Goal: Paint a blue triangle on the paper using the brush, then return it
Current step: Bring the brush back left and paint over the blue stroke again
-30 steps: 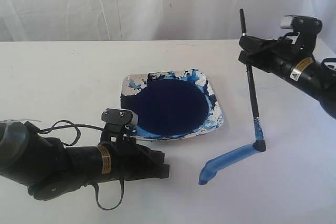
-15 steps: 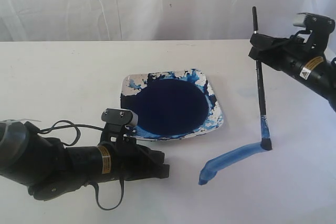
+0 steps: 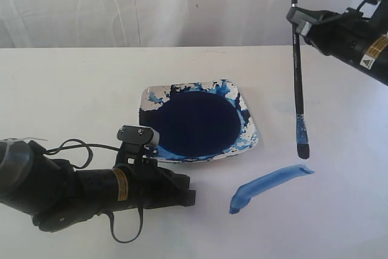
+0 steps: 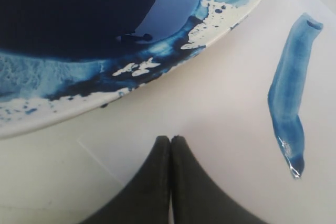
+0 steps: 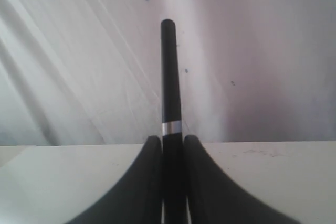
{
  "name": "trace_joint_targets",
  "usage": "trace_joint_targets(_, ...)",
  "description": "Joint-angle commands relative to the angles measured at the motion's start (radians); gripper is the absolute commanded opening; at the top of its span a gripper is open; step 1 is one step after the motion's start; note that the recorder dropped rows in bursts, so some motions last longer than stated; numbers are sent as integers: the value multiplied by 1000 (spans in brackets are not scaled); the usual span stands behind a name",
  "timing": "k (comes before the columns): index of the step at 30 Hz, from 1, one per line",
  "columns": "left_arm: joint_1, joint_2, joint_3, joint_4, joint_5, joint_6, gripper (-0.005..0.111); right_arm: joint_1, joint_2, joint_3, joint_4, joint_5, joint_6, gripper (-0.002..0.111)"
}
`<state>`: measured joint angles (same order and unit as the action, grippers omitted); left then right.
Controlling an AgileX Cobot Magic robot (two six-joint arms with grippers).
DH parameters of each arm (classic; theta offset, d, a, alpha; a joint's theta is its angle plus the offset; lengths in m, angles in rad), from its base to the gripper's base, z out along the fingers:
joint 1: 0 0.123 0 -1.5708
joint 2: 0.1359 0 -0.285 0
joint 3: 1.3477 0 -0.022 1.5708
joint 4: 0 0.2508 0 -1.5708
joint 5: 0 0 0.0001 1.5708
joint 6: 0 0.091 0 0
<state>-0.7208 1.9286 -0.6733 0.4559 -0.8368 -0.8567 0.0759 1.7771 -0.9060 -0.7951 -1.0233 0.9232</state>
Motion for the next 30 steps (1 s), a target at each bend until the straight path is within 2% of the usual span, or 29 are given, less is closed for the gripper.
trace_joint_targets(1, -2, -7, 4, 2, 19, 1, 0, -6, -83, 26, -85, -25, 85, 0)
trace_joint_targets(11, -2, -7, 4, 2, 19, 1, 0, 9, -160, 196, -48, -198, 83, 0)
trace_joint_targets(17, -2, -7, 4, 2, 19, 1, 0, 113, -160, 280, 71, -196, -83, 0)
trace_joint_targets(23, -2, -7, 4, 2, 19, 1, 0, 233, -146, 288, 192, -194, -207, 0)
trace_joint_targets(30, -2, -7, 4, 2, 19, 1, 0, 315, -37, 288, 315, -198, -243, 0)
